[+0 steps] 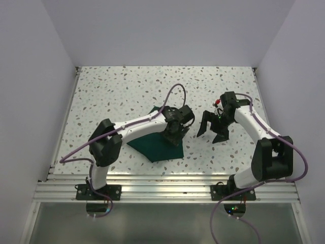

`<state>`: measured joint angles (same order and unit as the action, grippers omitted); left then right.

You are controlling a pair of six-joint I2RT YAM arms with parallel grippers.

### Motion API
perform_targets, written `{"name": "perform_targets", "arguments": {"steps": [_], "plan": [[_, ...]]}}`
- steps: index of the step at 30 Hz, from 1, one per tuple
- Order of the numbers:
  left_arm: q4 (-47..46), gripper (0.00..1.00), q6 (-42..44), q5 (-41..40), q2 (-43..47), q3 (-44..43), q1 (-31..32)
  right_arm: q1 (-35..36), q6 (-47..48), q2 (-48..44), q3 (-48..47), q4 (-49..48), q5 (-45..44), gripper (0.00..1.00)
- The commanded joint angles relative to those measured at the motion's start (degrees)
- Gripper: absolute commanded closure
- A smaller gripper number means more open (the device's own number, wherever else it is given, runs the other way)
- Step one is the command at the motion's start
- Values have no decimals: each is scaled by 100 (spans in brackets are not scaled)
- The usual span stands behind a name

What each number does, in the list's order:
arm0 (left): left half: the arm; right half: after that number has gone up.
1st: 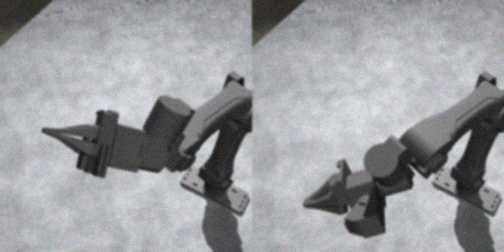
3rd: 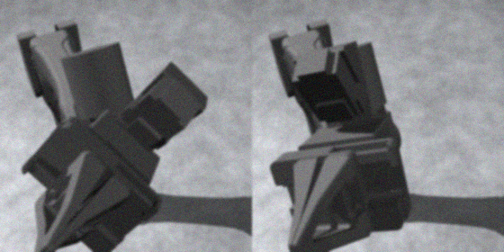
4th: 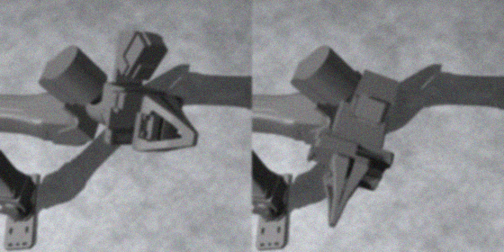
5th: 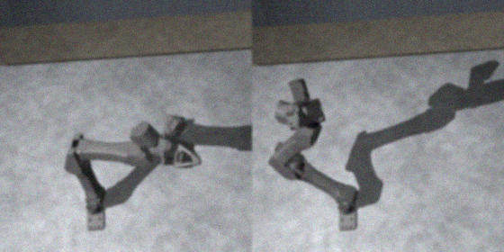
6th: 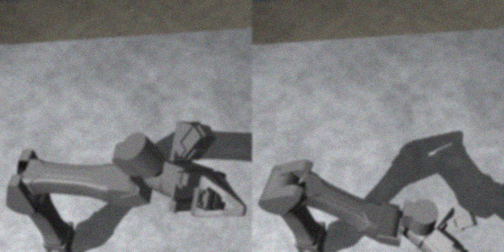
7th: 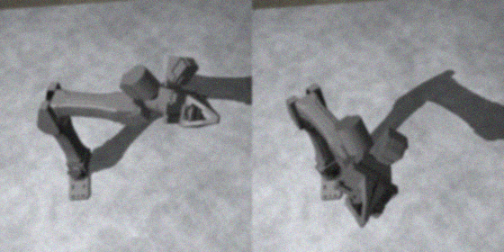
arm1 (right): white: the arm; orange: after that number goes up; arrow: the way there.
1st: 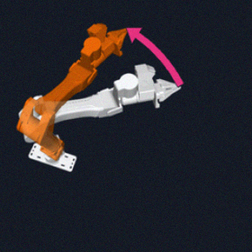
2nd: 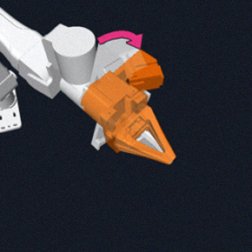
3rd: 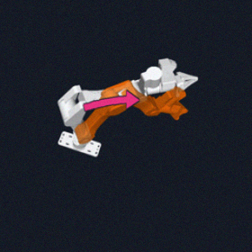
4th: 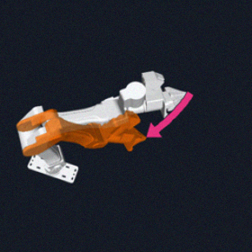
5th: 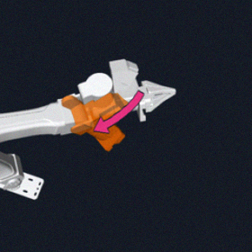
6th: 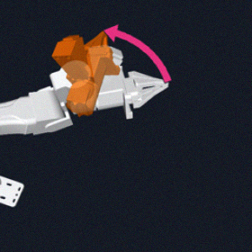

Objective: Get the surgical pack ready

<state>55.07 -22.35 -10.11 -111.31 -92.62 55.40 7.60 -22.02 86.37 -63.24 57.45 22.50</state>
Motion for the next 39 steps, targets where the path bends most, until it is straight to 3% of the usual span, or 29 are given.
{"name": "perform_targets", "arguments": {"steps": [1, 5, 19, 26, 30, 32, 35, 38, 39], "plan": [[444, 27, 161, -719, -111, -64, 208, 5, -136, -375, 163, -234, 237, 7], [426, 30, 117, -1229, 21, 121, 261, 14, -171, -480, 338, -243, 237, 7], [162, 46, 327, -1652, 162, 447, 261, 5, -347, -542, 409, -322, 351, 6], [136, 72, 486, -1582, 144, 332, 261, 119, -600, -533, 567, -524, 579, 7], [83, 83, 556, -1459, 135, 323, 261, 347, -1163, -446, 796, -1216, 1019, 13], [74, 96, 582, -1354, 162, 297, 270, 497, -1670, -349, 849, -1534, 1168, 16], [22, 100, 644, -1283, 214, 271, 261, 822, -2656, -208, 954, -2491, 1274, 23], [65, 100, 723, -1266, 197, 192, 252, 1103, -3550, -33, 998, -3221, 1143, 39], [48, 100, 723, -1248, 232, 148, 244, 1139, -3798, -15, 1085, -3701, 1082, 56]]}}
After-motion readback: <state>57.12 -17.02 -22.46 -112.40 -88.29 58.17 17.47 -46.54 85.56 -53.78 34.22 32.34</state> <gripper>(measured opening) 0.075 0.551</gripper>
